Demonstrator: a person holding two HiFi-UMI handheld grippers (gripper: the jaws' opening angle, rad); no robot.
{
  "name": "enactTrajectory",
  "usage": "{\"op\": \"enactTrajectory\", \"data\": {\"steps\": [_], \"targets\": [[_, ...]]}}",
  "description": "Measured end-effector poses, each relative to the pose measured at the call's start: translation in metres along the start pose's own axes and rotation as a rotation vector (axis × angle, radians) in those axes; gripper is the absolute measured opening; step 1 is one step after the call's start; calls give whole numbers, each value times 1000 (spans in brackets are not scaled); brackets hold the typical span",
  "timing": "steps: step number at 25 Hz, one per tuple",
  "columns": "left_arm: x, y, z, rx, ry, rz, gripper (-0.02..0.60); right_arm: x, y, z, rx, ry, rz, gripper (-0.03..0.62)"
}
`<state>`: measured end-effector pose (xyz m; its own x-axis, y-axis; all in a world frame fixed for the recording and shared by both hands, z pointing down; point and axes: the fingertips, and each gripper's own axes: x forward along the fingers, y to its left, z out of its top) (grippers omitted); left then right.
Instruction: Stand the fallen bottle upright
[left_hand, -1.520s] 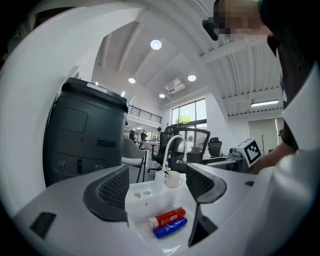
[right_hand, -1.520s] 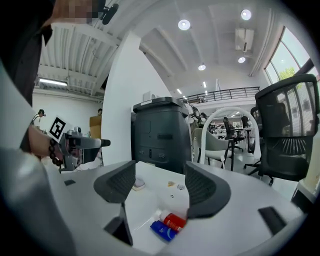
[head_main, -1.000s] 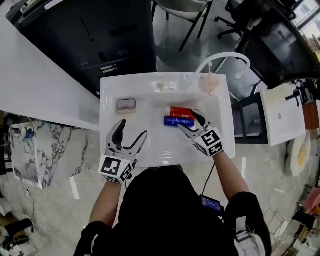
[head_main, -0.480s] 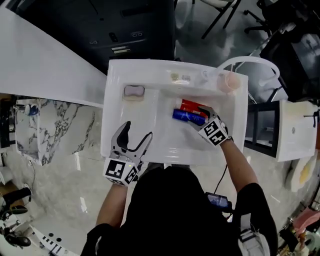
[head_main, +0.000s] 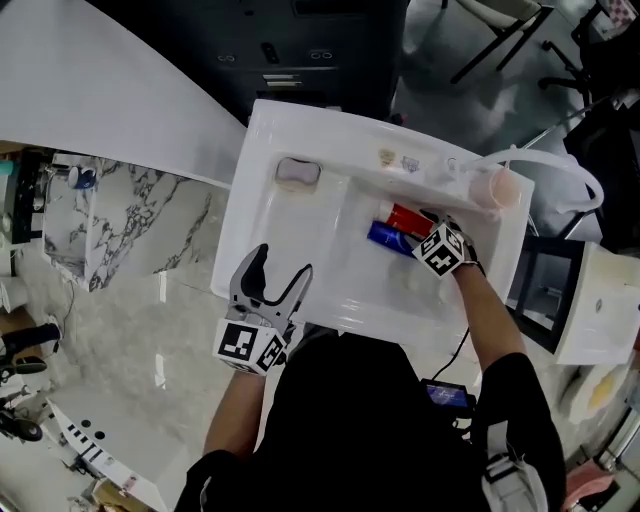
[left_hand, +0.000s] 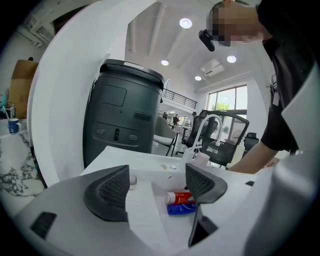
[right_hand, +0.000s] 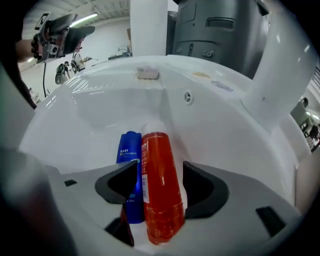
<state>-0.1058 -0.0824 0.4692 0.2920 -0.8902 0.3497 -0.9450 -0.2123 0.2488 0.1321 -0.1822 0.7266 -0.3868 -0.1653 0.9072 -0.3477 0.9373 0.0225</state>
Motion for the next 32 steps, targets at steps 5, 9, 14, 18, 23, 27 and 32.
{"op": "enactTrajectory", "data": {"steps": [5,9,14,18,23,27,32], "targets": [[-4,2,-1,-66,-17,28,365,11,-1,-15,-58,89,9,284],[0,2,-2,-79,-9,24,365,17,1,-19,-69,112,22,282],[3,-1,-3,-95,-2,11,364,26,-5,-14,-95,136,4,282],[2,0,-6,-100,10,13,364,39,-6,-14,-148,193,-15,286],[-1,5,-9,-105,22,15,364,50,1,-18,-173,226,4,290],[-2,9,-10,-110,30,19,364,54,4,-16,-156,228,39,288],[-3,9,-14,-107,41,24,364,63,4,-19,-168,243,53,290]]}}
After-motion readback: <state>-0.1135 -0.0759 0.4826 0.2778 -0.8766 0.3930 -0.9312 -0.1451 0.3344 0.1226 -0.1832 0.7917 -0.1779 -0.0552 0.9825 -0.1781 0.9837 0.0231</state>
